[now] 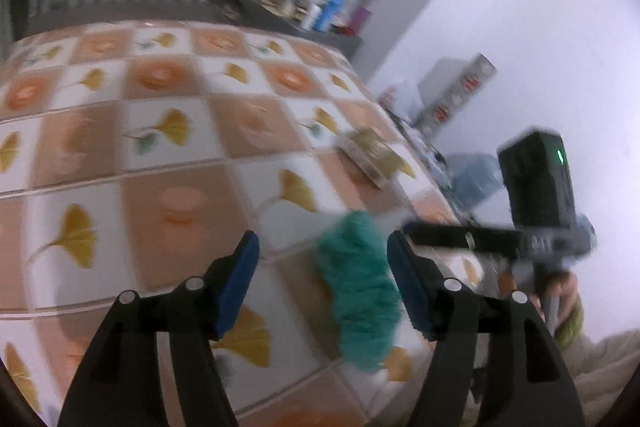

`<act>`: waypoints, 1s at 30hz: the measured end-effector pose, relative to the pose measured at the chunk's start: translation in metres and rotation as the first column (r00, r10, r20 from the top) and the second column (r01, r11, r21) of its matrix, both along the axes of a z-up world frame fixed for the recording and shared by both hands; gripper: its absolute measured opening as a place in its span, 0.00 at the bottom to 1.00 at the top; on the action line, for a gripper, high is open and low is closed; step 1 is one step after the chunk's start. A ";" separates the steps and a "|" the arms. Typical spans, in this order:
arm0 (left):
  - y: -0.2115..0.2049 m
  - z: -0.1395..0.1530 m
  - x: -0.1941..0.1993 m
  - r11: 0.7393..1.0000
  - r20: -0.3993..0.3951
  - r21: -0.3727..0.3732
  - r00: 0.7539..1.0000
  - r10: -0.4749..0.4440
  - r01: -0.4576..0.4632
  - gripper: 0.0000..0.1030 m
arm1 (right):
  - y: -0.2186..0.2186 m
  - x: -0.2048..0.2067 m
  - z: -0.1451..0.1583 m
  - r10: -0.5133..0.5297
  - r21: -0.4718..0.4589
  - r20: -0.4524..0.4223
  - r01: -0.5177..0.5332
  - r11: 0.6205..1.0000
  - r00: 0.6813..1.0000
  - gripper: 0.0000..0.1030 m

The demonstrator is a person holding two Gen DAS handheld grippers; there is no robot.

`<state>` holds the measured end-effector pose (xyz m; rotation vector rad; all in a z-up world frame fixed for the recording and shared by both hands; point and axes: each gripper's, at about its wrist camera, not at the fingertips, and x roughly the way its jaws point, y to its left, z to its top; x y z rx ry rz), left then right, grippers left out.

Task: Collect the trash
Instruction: 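Pass the teal bag from the left gripper into the right gripper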

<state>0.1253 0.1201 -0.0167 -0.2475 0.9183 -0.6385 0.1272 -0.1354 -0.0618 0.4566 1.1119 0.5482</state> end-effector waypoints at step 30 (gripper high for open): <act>-0.152 -0.023 0.098 1.000 -0.173 0.016 0.985 0.020 -0.017 0.79 | -0.132 -0.072 -0.005 -0.475 -0.176 0.100 0.486 0.856 0.874 0.33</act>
